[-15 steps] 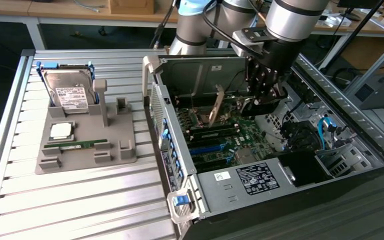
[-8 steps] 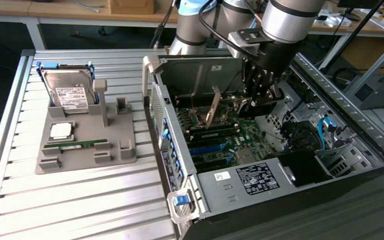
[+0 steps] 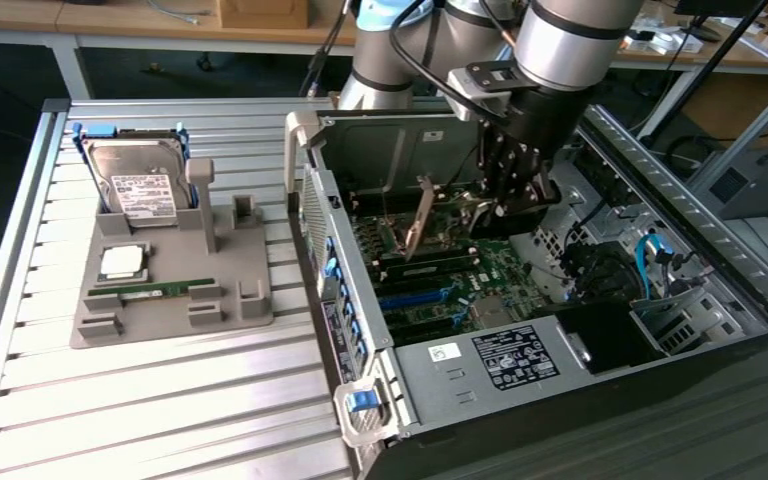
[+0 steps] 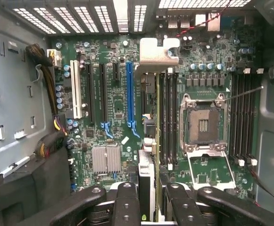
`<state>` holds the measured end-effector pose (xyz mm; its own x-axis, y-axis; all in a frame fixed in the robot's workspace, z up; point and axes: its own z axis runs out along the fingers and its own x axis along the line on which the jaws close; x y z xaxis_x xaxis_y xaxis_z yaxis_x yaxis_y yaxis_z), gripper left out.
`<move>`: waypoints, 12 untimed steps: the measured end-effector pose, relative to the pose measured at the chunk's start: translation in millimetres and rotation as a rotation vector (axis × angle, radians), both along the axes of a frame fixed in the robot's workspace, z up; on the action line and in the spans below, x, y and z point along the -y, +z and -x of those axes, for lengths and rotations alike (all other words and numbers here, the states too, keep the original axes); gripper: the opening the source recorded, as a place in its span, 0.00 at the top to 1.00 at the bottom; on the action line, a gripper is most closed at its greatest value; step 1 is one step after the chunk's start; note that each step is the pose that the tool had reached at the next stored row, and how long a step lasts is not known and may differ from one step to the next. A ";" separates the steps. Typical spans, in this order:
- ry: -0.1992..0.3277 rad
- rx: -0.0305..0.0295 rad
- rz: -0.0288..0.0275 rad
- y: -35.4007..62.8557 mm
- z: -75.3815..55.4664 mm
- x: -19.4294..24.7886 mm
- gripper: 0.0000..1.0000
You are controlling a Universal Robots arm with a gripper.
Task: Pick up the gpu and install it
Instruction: 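Insert the gpu into the slot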
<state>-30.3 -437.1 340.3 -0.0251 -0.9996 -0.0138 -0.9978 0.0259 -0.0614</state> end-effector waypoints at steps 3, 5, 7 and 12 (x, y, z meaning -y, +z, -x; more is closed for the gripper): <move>0.000 0.0001 -0.0002 -1.5 1.5 0.2 0.73; -0.003 0.0000 0.0000 -2.5 2.6 0.3 0.73; -0.010 0.0000 0.0000 -3.5 3.3 0.3 0.73; -0.015 0.0001 0.0000 -5.5 6.1 1.3 0.73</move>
